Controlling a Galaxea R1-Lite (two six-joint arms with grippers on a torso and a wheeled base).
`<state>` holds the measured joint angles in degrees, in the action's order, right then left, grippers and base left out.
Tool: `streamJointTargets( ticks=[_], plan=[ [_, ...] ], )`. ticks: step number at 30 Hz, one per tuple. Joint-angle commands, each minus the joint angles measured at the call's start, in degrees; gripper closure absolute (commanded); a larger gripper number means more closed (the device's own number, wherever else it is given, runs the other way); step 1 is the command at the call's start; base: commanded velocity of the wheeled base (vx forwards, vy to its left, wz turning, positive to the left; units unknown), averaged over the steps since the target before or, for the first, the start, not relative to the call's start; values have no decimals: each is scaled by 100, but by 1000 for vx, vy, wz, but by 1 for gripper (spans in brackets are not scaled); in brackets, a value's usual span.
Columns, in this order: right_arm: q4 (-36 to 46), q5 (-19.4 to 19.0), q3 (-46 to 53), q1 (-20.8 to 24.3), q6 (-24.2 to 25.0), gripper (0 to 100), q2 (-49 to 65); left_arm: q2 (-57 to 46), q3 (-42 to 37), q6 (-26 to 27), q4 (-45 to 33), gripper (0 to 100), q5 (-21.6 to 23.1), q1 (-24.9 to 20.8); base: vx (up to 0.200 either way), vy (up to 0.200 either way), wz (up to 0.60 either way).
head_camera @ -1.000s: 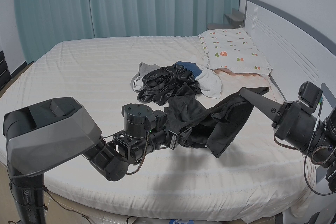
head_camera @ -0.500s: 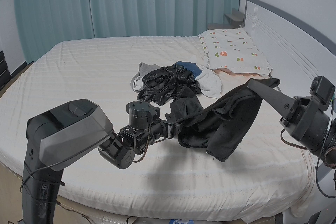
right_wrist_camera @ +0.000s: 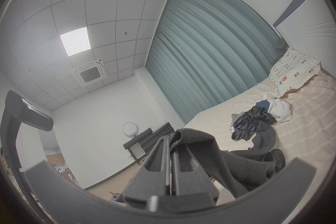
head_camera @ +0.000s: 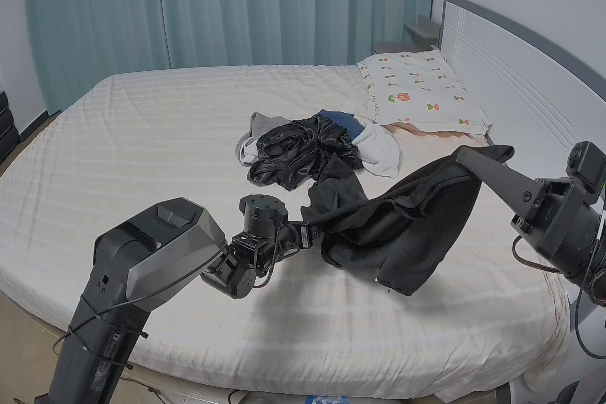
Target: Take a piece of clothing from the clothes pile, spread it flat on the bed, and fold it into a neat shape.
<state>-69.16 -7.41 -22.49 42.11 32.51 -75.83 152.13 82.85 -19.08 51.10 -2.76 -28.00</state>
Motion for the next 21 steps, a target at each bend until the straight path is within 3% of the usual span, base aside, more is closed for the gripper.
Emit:
streamJointTargets(
  ticks=[1,5,10,15,21],
  plan=[
    [8,-50,96,-97,10,100,-82,1,82,-623,-57,100,38,-21,0,0,0],
    [-1,-234,236,-282,150,100,-249,-421,-225,-905,-13,100,47,-4,0,0,0],
    [-1,-393,245,-625,519,100,-556,-1387,-1464,-931,84,100,117,-118,0,0,0],
    [-45,-454,201,-924,537,100,-1286,-2293,-2642,-957,418,100,117,-206,0,0,0],
    [-116,-366,-344,-959,528,100,-2367,-3488,-3644,-1327,436,100,117,-478,0,0,0]
  ],
)
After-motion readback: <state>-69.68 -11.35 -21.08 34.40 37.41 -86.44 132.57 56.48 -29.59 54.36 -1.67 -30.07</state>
